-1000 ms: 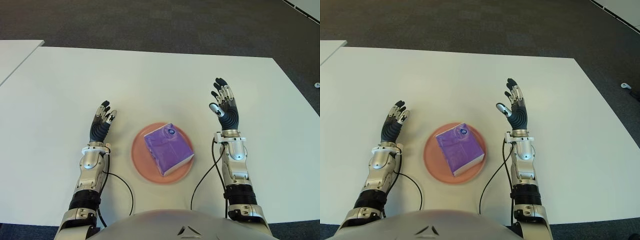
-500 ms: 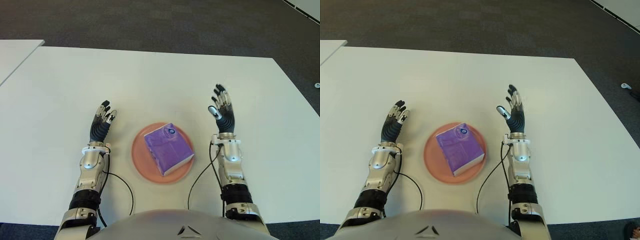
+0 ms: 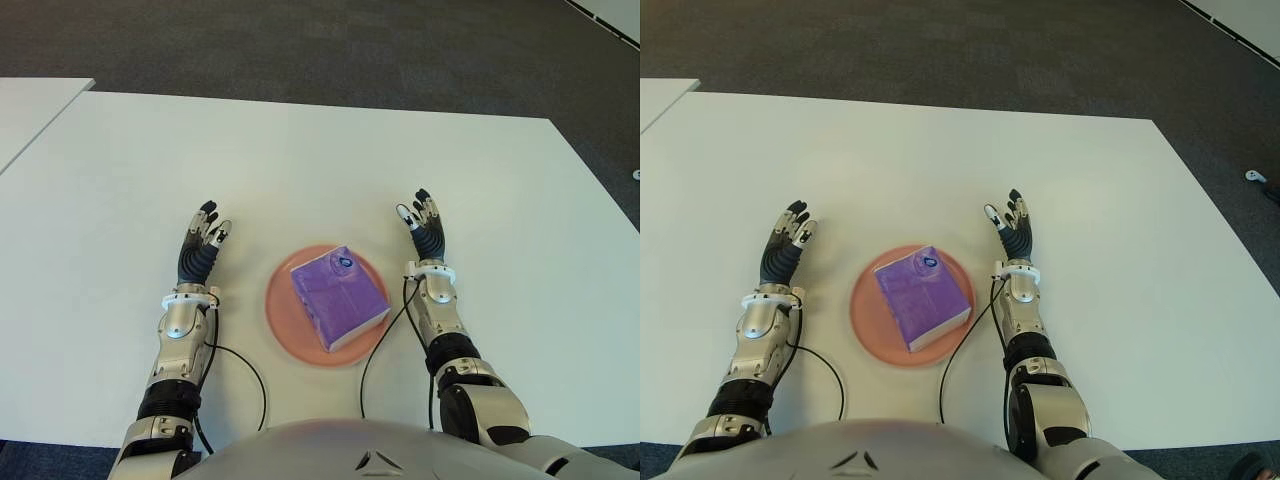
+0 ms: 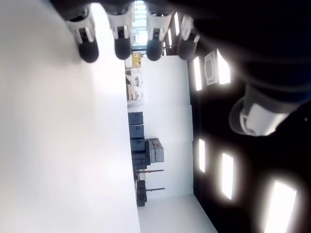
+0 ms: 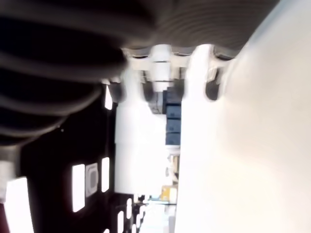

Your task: Put the tissue paper into the plate.

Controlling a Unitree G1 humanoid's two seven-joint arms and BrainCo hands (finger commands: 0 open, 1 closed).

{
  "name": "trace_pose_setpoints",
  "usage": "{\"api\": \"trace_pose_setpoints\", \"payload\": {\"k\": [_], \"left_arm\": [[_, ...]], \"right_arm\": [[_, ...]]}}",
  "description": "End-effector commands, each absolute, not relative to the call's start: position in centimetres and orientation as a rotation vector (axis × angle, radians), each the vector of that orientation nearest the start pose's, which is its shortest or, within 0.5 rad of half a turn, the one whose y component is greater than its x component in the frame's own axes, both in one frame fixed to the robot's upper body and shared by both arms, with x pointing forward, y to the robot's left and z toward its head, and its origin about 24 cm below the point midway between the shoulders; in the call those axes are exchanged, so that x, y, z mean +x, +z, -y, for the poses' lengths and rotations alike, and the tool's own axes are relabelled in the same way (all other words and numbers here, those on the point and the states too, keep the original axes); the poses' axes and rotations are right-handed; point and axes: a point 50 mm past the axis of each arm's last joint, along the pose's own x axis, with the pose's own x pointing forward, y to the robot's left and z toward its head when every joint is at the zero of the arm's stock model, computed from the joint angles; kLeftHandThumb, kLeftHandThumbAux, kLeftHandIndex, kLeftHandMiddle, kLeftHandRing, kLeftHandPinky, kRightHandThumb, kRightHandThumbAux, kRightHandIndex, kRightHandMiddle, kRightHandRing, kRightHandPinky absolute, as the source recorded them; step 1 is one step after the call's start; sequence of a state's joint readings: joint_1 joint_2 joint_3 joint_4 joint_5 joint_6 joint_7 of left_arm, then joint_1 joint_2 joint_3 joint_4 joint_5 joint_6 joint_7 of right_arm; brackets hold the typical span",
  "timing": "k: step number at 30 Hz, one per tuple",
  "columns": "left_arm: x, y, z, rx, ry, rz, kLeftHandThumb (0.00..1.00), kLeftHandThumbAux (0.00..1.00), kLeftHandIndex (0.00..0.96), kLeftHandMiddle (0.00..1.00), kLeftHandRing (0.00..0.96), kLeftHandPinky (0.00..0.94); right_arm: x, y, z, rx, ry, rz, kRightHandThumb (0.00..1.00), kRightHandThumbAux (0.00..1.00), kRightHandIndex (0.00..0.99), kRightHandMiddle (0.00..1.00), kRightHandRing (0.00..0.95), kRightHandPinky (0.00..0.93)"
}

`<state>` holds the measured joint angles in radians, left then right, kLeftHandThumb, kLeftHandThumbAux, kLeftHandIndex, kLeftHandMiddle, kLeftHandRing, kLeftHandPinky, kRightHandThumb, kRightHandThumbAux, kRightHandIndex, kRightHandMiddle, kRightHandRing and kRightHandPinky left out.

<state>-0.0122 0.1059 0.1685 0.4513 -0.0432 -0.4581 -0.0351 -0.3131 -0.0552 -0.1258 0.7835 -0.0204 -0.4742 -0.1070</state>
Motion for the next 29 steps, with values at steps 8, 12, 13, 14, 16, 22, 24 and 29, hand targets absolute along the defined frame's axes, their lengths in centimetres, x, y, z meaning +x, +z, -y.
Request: {"api": "trace_pose_setpoints", "payload": {"k": [8, 12, 13, 14, 16, 22, 24, 29], "left_arm": [[22.5, -1.9, -21.4, 0.064, 0.132, -0.023, 0.000, 0.473, 0.000, 0.000, 0.000, 0.000], [22.6, -1.9, -21.4, 0.064, 0.132, -0.023, 0.000, 0.475, 0.000, 0.000, 0.000, 0.000], [22.6, -1.9, -21.4, 0.064, 0.132, -0.023, 0.000, 0.476, 0.000, 0.000, 0.000, 0.000], [22.6, -1.9, -21.3, 0.064, 0.133, -0.024, 0.000, 0.476, 0.000, 0.000, 0.000, 0.000], [22.6, -1.9, -21.3, 0.064, 0.134, -0.023, 0.000, 0.476, 0.000, 0.000, 0.000, 0.000], [22.6, -1.9, -21.3, 0.065, 0.135, -0.024, 0.000, 0.470, 0.000, 0.000, 0.000, 0.000], [22.6, -1.9, -21.2, 0.065, 0.135, -0.022, 0.000, 0.467, 0.000, 0.000, 0.000, 0.000], [22.7, -1.8, -21.2, 0.065, 0.133, -0.019, 0.000, 0.467, 0.000, 0.000, 0.000, 0.000]], "right_arm": [[25.8, -6.1, 17.2, 0.027, -0.175, -0.220, 0.000, 0.516, 0.000, 0.000, 0.000, 0.000], [25.8, -6.0, 17.4, 0.034, -0.177, -0.203, 0.000, 0.515, 0.000, 0.000, 0.000, 0.000], [25.7, -6.0, 17.5, 0.035, -0.176, -0.196, 0.000, 0.515, 0.000, 0.000, 0.000, 0.000], [25.7, -5.9, 17.6, 0.034, -0.175, -0.188, 0.000, 0.515, 0.000, 0.000, 0.000, 0.000], [25.7, -5.9, 17.7, 0.034, -0.173, -0.178, 0.000, 0.516, 0.000, 0.000, 0.000, 0.000], [25.6, -5.8, 17.9, 0.021, -0.167, -0.167, 0.000, 0.523, 0.000, 0.000, 0.000, 0.000], [25.5, -5.8, 18.0, 0.017, -0.166, -0.167, 0.000, 0.526, 0.000, 0.000, 0.000, 0.000], [25.4, -5.8, 18.2, 0.009, -0.161, -0.165, 0.000, 0.533, 0.000, 0.000, 0.000, 0.000]]}}
